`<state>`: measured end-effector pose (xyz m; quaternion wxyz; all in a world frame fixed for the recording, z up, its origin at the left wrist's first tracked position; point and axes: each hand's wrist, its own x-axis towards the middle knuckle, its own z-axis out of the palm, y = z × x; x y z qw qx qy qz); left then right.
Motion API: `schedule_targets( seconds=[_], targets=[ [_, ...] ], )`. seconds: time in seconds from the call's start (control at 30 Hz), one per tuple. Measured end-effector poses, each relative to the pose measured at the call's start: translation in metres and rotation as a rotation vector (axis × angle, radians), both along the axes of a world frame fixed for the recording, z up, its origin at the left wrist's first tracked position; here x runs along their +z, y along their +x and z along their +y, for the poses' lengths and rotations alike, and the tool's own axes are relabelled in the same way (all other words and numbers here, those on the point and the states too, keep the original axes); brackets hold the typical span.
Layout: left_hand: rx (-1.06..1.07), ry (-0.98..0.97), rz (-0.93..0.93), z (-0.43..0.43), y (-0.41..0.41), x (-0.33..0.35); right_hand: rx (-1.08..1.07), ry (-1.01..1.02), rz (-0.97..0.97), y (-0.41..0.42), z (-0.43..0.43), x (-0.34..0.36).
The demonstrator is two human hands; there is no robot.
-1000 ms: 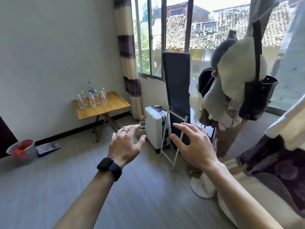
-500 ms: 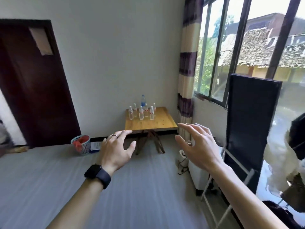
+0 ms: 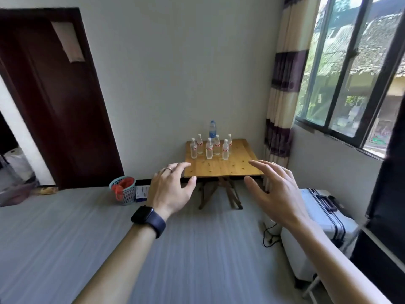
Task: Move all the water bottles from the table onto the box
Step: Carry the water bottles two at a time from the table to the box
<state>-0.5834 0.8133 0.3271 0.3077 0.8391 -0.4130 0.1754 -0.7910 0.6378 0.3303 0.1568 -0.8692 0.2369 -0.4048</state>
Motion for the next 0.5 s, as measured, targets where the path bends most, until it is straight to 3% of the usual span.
schedule_targets(
  seconds=[0.5],
  targets=[
    [-0.008,0.163,0.044,-0.199,0.220,-0.045,-0.002,0.088,0.061,0.221,-0.207,-0.047]
  ],
)
